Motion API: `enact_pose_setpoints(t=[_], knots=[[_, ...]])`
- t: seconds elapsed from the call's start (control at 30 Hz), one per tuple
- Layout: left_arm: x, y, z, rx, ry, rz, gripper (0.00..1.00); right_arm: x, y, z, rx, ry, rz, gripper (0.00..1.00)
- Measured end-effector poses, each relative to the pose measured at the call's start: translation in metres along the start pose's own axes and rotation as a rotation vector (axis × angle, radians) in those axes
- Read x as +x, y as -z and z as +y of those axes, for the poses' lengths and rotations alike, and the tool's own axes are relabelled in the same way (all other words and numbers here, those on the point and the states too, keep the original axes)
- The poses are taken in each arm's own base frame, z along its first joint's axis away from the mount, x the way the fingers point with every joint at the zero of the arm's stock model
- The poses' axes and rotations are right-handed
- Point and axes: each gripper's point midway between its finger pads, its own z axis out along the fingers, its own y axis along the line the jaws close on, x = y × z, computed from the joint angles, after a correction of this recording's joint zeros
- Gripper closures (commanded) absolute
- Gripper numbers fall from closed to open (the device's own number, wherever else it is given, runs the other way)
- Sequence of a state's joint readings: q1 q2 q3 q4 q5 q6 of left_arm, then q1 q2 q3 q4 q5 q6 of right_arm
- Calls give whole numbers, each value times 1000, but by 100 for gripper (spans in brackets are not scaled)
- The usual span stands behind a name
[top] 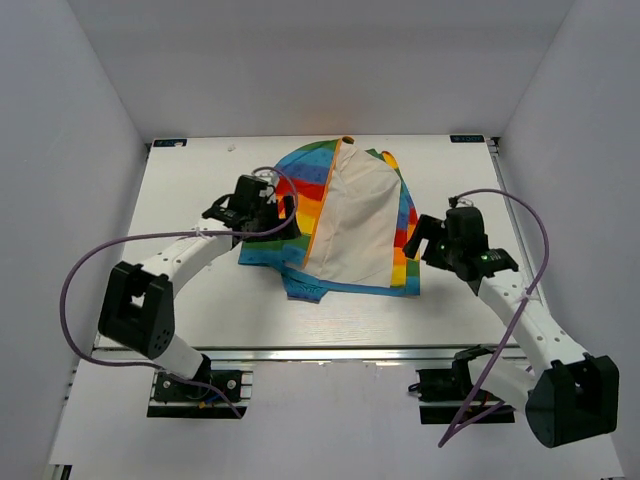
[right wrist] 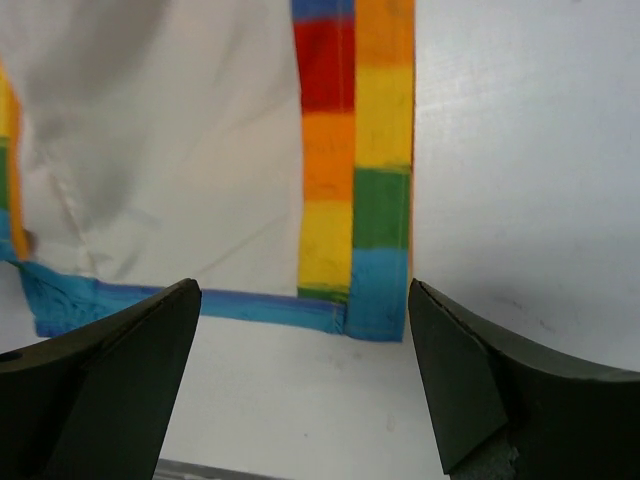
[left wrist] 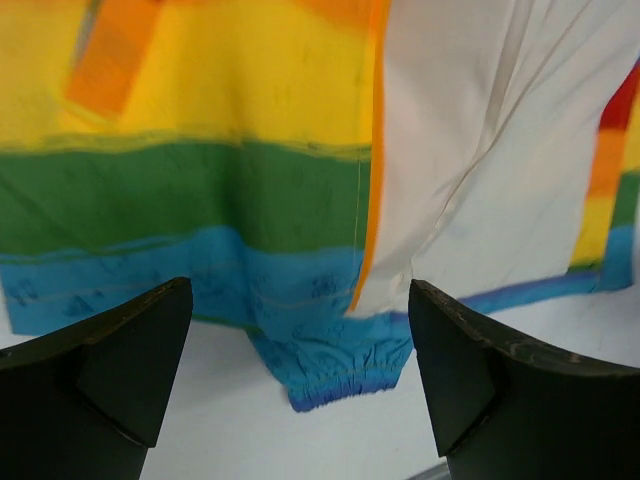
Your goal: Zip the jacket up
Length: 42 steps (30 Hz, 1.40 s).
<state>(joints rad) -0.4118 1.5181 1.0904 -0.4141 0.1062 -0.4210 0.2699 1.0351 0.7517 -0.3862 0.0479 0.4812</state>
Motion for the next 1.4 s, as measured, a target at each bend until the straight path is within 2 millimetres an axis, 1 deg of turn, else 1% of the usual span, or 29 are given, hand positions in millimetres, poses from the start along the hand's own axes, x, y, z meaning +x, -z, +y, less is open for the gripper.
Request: enact_pose_setpoints(t=[0.07,0.17,0.23,0.27,0.3,0.4,0.43,0.5,0.53,0.6,0.63,0.67,0.7,0.77,0.8,0.9,0.97,1.03,1.1,1.17,1.2,1.27,1.3,1.33,1.4], knots=[[19,-7,-3,-5,-15,61,2,19,-4,-10,36,-18,67,11],[37,-16,-13,3,-46,112,2,50,-12,-25,90,-43,166,11],[47,-22,-18,-6,-66,142,9,71,-16,-34,124,-61,233,12],[52,-26,-19,-12,-76,158,15,78,-18,-37,136,-68,257,13],[56,-29,-20,-20,-84,172,25,85,-19,-40,146,-73,280,13],[70,-37,-18,-54,-97,215,44,99,-23,-44,159,-91,326,15],[73,-39,-15,-73,-100,226,58,102,-25,-45,159,-97,334,16],[78,-42,-8,-106,-100,243,80,108,-28,-45,155,-106,354,17],[80,-42,-5,-122,-98,250,100,111,-30,-45,150,-109,361,22],[80,-41,0,-146,-98,252,100,116,-32,-42,134,-120,372,28],[79,-40,0,-153,-97,248,100,115,-34,-40,118,-125,367,36],[77,-40,1,-157,-97,243,100,115,-35,-37,105,-130,369,40],[76,-38,0,-156,-96,238,100,115,-37,-35,92,-138,369,59],[69,-33,-3,-151,-94,211,100,116,-40,-32,75,-143,376,79],[63,-28,-5,-144,-92,191,100,117,-42,-31,72,-147,379,100],[40,-10,-17,-107,-86,103,100,115,-44,-30,72,-161,371,100],[20,8,-27,-77,-79,20,100,113,-44,-31,81,-165,355,100],[-2,29,-36,-48,-70,-74,100,105,-42,-35,107,-159,318,100],[-19,49,-41,-33,-54,-156,100,91,-38,-39,144,-149,271,100],[-31,65,-42,-36,-36,-214,100,71,-32,-45,206,-132,219,100],[-36,71,-42,-42,-26,-237,100,51,-29,-43,222,-125,171,100],[-46,81,-38,-67,11,-273,100,11,-18,-45,287,-114,81,100],[-48,85,-35,-79,29,-281,100,-5,-12,-47,312,-114,42,100],[-49,88,-31,-92,51,-288,100,-23,-3,-49,342,-116,-2,100],[-52,96,-15,-131,103,-297,100,-53,15,-54,390,-107,-85,100]])
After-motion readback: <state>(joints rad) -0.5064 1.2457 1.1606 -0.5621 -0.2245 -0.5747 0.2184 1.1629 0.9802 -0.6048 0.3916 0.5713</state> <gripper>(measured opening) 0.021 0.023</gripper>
